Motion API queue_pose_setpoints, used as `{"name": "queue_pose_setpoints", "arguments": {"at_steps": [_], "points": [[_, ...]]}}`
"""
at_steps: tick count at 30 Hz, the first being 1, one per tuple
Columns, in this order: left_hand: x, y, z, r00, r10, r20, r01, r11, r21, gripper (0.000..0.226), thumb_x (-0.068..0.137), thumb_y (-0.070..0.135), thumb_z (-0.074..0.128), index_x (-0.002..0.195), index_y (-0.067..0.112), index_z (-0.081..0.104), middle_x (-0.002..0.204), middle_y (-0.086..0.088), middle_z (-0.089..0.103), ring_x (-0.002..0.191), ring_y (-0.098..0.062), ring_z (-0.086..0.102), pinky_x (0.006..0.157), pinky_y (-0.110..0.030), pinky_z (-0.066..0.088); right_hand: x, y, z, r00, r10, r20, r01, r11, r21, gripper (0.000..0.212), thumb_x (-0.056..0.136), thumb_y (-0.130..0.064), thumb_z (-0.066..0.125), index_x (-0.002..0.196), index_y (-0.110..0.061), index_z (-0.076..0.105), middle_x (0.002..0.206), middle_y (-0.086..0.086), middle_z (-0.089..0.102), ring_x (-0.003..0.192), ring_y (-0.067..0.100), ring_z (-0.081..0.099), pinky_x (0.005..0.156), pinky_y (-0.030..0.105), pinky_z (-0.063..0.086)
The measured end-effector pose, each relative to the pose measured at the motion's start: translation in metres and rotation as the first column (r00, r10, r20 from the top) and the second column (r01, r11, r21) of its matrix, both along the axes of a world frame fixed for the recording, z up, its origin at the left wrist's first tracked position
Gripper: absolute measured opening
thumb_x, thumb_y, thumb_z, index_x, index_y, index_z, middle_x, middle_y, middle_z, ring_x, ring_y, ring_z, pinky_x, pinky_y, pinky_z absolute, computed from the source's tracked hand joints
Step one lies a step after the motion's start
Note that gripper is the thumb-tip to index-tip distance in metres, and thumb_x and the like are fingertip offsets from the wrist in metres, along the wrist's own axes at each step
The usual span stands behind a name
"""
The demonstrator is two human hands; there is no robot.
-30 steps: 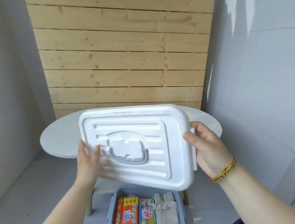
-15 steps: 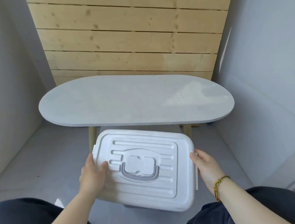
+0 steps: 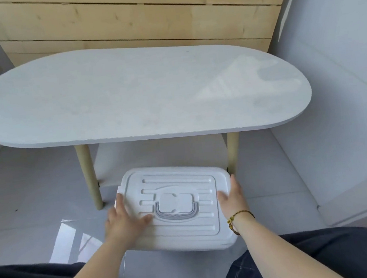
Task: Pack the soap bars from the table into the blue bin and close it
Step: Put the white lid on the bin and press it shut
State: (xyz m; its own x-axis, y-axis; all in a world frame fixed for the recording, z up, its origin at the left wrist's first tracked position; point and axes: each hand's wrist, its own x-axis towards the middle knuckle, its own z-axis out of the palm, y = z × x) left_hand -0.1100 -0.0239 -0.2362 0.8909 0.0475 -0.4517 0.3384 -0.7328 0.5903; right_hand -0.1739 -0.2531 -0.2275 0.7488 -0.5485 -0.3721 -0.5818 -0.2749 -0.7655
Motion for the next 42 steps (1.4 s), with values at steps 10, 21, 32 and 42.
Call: {"name": "queue_pose_setpoints", "arguments": {"at_steps": [10, 21, 32, 42], "points": [[0.021, -0.015, -0.036, 1.0, 0.005, -0.023, -0.005, 1.0, -0.01, 0.093, 0.074, 0.033, 0.071, 0.143, 0.024, 0.009, 0.145, -0.016, 0.024, 0.132, -0.036, 0.027, 0.108, -0.045, 0.025, 0.027, -0.014, -0.036, 0.998, -0.033, -0.044, 0.033, 0.999, -0.002, 0.059, 0.096, -0.012, 0.037, 0.148, -0.019, 0.009, 0.158, -0.002, 0.01, 0.141, 0.02, 0.022, 0.111, 0.033, 0.026], [0.025, -0.015, -0.053, 0.996, -0.08, 0.034, 0.073, 0.985, 0.158, 0.089, 0.081, 0.053, 0.054, 0.144, 0.023, -0.002, 0.155, -0.012, 0.005, 0.142, -0.027, 0.007, 0.115, -0.041, 0.014, 0.034, -0.012, -0.066, 0.975, 0.146, -0.168, -0.165, 0.98, -0.11, 0.053, 0.098, -0.012, 0.024, 0.148, -0.021, 0.007, 0.158, -0.004, -0.007, 0.144, 0.017, 0.007, 0.111, 0.028, 0.023], [0.016, -0.01, -0.063, 0.995, -0.104, -0.008, 0.103, 0.963, 0.248, 0.08, 0.087, 0.055, 0.039, 0.144, 0.024, -0.007, 0.156, -0.013, 0.002, 0.142, -0.029, 0.006, 0.116, -0.041, 0.011, 0.032, -0.005, -0.077, 0.929, 0.19, -0.317, -0.31, 0.869, -0.386, 0.053, 0.099, -0.019, 0.018, 0.148, -0.02, -0.002, 0.157, 0.002, -0.012, 0.145, 0.017, 0.0, 0.12, 0.029, 0.01], [0.014, -0.013, -0.053, 0.909, -0.416, 0.001, 0.37, 0.809, 0.457, 0.086, 0.055, 0.076, -0.032, 0.131, 0.034, -0.031, 0.142, 0.009, -0.032, 0.142, -0.02, -0.017, 0.115, -0.046, -0.01, 0.026, -0.012, -0.074, 0.984, -0.129, -0.127, 0.108, 0.981, -0.159, 0.08, 0.089, -0.034, 0.053, 0.148, -0.017, 0.001, 0.158, 0.006, -0.001, 0.144, 0.024, 0.011, 0.117, 0.043, 0.017]]}}
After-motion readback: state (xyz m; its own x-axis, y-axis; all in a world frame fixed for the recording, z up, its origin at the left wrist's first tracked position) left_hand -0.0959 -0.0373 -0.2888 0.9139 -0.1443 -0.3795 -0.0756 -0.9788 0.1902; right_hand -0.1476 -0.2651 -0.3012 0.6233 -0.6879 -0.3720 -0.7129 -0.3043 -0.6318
